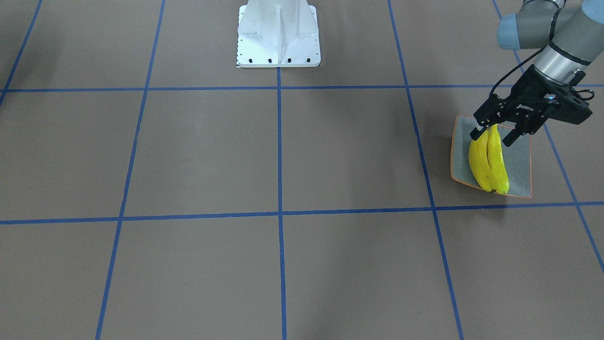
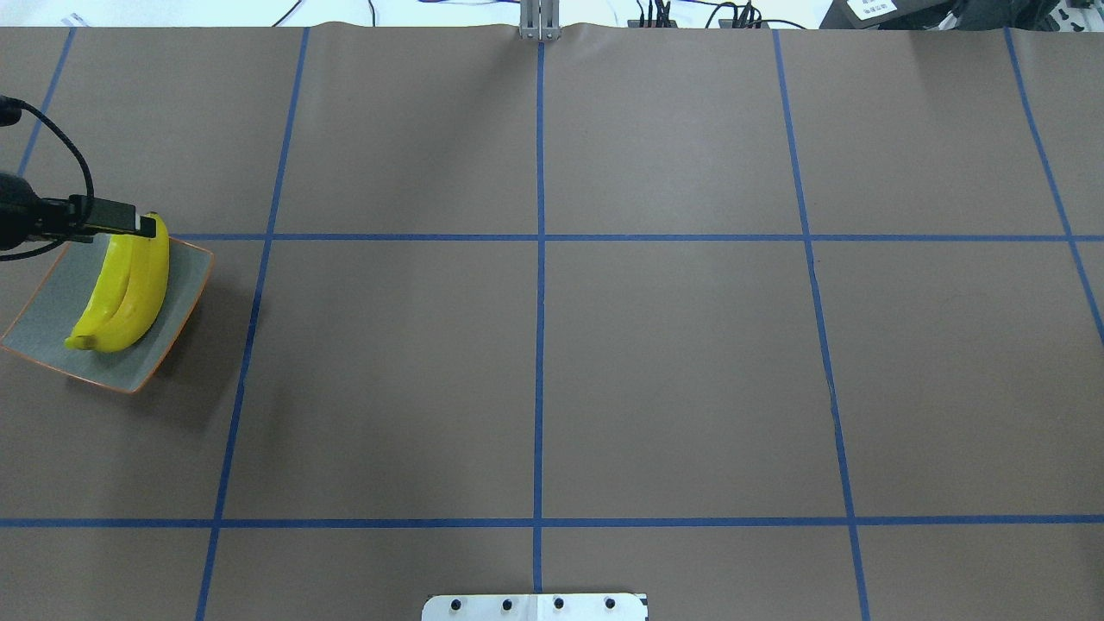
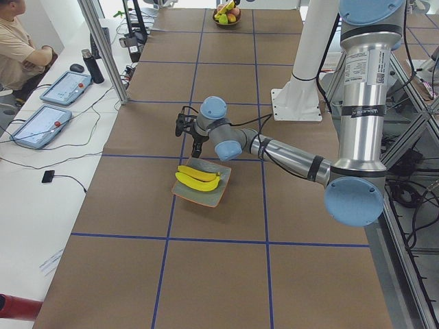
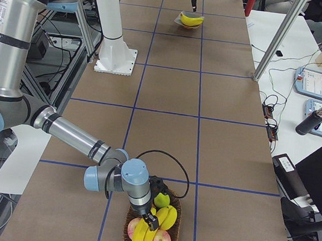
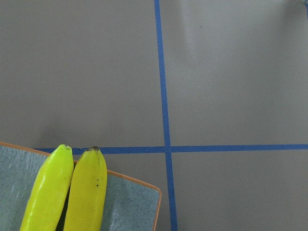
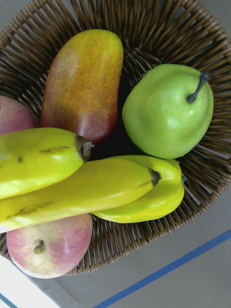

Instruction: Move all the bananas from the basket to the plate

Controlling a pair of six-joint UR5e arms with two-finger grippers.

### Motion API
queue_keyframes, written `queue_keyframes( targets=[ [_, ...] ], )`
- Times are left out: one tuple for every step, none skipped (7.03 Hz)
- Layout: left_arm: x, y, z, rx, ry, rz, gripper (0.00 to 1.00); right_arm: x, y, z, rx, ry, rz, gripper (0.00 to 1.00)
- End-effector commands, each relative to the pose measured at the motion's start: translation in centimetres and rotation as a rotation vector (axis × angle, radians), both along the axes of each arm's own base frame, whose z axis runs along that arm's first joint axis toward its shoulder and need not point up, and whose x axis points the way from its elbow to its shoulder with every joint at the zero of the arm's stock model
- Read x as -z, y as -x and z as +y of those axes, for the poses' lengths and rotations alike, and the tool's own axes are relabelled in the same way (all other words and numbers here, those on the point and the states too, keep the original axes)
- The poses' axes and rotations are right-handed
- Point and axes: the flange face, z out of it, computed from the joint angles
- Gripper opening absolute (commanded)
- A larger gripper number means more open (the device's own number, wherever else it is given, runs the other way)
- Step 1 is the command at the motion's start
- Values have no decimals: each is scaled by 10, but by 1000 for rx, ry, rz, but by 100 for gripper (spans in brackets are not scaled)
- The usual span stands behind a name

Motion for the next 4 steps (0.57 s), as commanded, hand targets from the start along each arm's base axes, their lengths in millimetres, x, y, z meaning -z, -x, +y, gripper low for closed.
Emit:
queue_keyframes(
  targets=[
    [0, 0, 0, 0, 0, 0, 99, 4, 9, -11, 3, 2, -3, 83],
    [0, 0, 0, 0, 0, 0, 99, 5, 11, -13, 6, -1, -3, 81],
    [0, 0, 0, 0, 0, 0, 99, 5, 12, -14, 9, -3, -3, 80],
    [0, 0, 0, 0, 0, 0, 99, 5, 14, -15, 15, -3, -3, 80]
  ],
)
